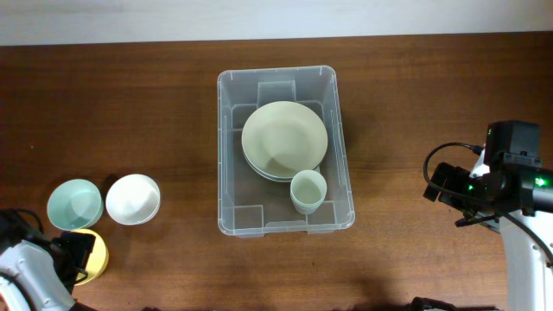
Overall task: Pack container
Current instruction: 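Withdraw the left gripper to the bowls at the front left, then grasp the yellow bowl rim with the left gripper and lift it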
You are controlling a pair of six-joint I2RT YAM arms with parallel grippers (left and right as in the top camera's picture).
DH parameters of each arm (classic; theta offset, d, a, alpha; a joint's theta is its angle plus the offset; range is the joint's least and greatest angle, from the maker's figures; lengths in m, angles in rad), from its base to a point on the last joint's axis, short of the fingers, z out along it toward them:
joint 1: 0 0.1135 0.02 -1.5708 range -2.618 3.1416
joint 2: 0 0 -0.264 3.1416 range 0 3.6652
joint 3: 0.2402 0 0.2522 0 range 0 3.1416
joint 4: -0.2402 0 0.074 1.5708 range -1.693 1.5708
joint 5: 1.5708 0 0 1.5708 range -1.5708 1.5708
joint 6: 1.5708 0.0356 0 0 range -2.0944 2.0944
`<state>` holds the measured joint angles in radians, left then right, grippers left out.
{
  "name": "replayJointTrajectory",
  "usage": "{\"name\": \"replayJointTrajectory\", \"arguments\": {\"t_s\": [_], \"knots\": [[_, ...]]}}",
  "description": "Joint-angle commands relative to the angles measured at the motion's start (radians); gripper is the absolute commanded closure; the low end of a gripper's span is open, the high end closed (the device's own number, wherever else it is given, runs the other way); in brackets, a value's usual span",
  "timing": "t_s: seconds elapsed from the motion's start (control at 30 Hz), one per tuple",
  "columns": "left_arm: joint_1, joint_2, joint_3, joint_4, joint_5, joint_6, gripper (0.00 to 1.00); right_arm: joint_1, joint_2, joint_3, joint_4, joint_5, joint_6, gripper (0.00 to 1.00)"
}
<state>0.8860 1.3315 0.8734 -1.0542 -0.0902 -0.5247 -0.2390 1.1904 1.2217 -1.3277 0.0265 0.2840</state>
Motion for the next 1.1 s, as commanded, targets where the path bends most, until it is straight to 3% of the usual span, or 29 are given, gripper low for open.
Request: {"name": "replayJointTrajectory", "arguments": {"t_s": [0.0,0.43,0.57,0.7,1.07], "knots": [[0.007,-0.012,-0.035,0.038,-0.057,-0.062,0.02,-0.003,0.001,-0.002,0.000,0.012,0.000,0.01],[0.007,-0.011,-0.208,0.348,-0.061,-0.066,0.02,-0.003,0.001,-0.002,0.000,0.012,0.000,0.01],[0.007,-0.011,-0.221,0.404,-0.060,-0.066,0.11,-0.003,0.001,-0.002,0.000,0.012,0.000,0.01],[0.007,-0.011,-0.221,0.419,-0.060,-0.066,0.33,-0.003,0.001,-0.002,-0.001,0.012,0.000,0.01],[0.007,0.114,-0.224,0.453,-0.060,-0.066,0.34,-0.003,0.001,-0.002,-0.006,0.012,0.000,0.01]]}}
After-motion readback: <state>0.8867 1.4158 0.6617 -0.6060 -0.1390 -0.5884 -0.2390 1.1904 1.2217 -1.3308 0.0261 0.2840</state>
